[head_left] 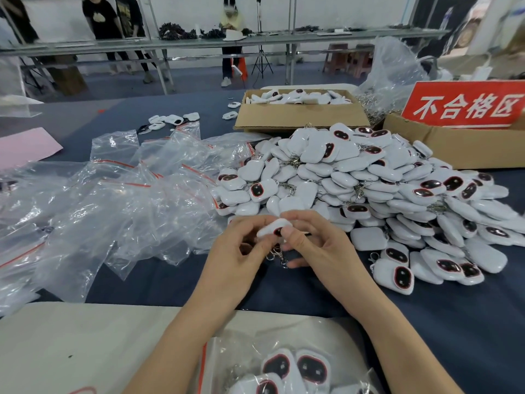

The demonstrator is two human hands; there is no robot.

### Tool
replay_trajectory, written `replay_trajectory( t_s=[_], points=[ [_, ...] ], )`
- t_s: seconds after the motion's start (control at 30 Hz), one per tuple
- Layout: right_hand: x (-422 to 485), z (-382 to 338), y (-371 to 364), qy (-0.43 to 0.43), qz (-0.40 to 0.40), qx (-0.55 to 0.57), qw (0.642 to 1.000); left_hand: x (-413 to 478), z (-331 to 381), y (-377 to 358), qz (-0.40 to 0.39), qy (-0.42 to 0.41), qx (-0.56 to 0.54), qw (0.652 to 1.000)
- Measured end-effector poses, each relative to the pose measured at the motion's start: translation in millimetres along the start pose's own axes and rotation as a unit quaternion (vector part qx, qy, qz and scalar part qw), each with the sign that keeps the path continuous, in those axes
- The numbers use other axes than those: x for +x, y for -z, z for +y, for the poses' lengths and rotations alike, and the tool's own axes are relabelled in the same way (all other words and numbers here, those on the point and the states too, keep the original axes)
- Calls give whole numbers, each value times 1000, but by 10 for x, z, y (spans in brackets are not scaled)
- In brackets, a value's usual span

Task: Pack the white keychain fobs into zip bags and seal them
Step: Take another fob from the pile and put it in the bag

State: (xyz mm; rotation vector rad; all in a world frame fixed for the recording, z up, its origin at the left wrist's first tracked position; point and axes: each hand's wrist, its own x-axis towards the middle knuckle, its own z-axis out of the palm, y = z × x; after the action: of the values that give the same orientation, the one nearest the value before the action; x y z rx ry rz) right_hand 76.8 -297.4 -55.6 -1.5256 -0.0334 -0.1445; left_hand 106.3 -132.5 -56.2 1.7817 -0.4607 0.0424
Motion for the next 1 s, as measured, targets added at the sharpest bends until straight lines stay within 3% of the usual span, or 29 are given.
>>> replay_trajectory(
  t_s=[0.17, 0.5, 0.77, 0.87, 1.0],
  points=[
    [5, 11, 28, 36, 12, 46, 998, -29, 15, -9, 36, 9, -12, 999],
    [2, 7, 17, 46, 14, 19, 999, -14, 60, -10, 53, -10, -16, 998],
    [-7, -6, 15, 46, 10, 44, 998, 1, 36, 16, -33, 47, -50, 997],
    [-11, 7, 21, 25, -11, 53, 998, 17, 4, 36, -37, 48, -70, 996],
    [17, 41, -6, 1, 21, 33, 999, 19, -30, 31, -33, 33, -70, 996]
  ],
)
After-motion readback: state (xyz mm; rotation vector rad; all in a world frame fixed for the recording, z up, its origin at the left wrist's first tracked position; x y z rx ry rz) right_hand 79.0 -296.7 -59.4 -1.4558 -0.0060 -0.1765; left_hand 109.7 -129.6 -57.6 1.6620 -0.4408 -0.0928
